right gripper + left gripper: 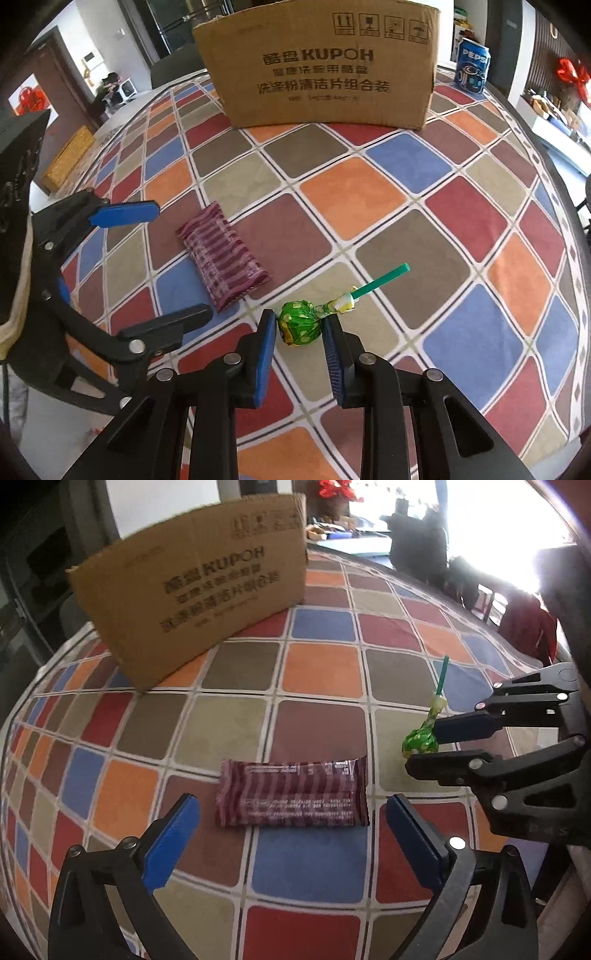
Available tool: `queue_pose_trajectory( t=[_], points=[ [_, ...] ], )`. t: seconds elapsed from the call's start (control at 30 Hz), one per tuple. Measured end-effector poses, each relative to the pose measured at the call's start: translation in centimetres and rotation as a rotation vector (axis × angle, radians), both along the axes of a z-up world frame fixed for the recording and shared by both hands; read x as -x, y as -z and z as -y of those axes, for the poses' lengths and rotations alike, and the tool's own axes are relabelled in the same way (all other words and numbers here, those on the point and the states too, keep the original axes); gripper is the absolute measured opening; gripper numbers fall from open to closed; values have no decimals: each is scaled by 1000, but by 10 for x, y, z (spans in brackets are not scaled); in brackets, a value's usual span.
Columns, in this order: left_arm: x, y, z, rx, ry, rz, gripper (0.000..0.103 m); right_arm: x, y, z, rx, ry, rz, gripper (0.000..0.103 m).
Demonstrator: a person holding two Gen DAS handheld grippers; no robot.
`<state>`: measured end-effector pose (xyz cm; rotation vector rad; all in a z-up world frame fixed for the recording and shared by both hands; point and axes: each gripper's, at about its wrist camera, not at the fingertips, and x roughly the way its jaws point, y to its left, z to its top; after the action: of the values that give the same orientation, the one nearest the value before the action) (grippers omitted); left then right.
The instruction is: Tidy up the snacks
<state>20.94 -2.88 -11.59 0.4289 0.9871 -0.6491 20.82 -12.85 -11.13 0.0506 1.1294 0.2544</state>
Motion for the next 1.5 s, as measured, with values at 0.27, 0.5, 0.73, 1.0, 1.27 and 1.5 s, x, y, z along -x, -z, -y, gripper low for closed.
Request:
queue_pose_trajectory(
  t=[0.27,0.5,0.73,1.0,1.27,1.5],
  points=[
    [-11,17,10,-67,9,-7,102,-3,1,2,25,17,6,27],
    [-18,21,9,-20,-35,-27,99,-5,6,3,21,21,-13,27],
    [-8,17,6,30,-24,-2,84,-6,6,6,15,27,-12,27],
    [-2,11,1,86,-91,-10,82,-4,2,6,-4,22,-1,27],
    [5,-17,-9,143,-178,53,82,-2,-8,10,-31,27,27,27],
    [6,-43,-12,172,-233,122,82,-3,-24,14,-42,36,78,27]
  ],
)
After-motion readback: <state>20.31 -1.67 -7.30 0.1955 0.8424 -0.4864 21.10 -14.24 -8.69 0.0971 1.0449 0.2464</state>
